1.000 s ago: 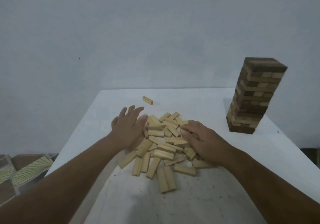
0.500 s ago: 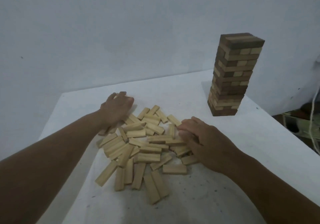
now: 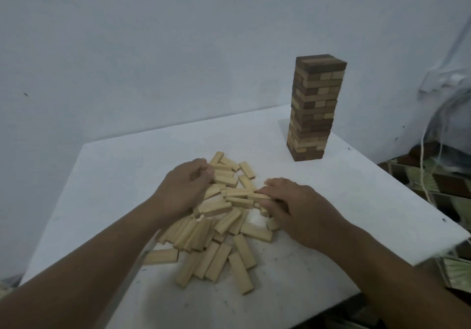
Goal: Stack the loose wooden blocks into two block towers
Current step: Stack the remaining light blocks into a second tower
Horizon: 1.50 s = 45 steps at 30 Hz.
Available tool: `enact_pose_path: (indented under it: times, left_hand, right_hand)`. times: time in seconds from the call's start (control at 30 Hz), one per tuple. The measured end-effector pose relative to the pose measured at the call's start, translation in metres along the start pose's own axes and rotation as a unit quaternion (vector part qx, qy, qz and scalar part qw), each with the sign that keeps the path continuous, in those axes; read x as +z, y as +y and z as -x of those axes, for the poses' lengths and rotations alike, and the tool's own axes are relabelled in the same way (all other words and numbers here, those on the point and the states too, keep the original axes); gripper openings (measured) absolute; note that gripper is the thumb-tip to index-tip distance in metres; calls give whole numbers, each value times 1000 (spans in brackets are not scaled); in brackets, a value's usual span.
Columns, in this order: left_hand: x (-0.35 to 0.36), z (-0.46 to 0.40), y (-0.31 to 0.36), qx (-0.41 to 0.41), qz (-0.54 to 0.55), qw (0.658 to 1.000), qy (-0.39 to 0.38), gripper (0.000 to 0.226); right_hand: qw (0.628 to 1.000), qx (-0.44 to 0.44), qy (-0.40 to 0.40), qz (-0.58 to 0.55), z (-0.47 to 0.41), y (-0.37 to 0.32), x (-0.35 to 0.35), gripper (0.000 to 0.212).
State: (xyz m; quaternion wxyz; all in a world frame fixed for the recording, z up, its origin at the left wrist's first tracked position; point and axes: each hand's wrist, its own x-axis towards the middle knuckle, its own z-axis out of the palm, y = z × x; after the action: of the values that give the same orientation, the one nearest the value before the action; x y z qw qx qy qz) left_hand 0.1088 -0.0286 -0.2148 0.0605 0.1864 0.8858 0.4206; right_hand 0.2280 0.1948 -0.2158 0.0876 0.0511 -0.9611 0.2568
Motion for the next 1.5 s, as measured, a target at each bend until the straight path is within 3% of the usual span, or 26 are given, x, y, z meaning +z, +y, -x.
enact_pose_path:
  times: [0.13,0.3,0.53,0.73,1.03,1.17,1.23,1.27,1.33,1.4,1.47,1.5]
  left_hand:
    - [12,-2,14,21,-192,980,44,23]
    - [33,23,58,129,-194,971,62,25]
    - [84,53,98,150,-313,938,-12,19]
    - [105,53,111,124,-331,935,28,20]
    - [147,53,127,142,-329,933,43,34]
    - [162,45,133,186,-267,946,-2,39]
    - [166,46,136,223,-176,958,-35,35]
    - [165,50,137,224,-129,966,-10,34]
    - [156,61,136,165,-91,980,71,39]
    - [144,72,132,122,-128,977,117,41]
    - [134,80,127,83,-206,970,103,34]
    - [132,81,123,75,-229,966,90,31]
  right_hand:
    - [1000,15,-8,9,9,11,-9,32]
    - [998,27,-3,50,29,31,-25,28]
    - [992,23,24,119,51,63,-37,26]
    - [990,51,51,120,66,81,-67,15]
    - [990,98,43,86,71,104,-84,25]
    - [990,99,27,98,73,103,-79,27]
    - [990,87,32,105,73,105,-79,26]
    - [991,80,38,97,73,106,-79,26]
    - [992,88,39,80,73,107,-75,29]
    - [992,91,70,45,73,106,-68,31]
    - [992,58,110,27,74,103,-61,30]
    - [994,42,94,36,74,100,-60,33]
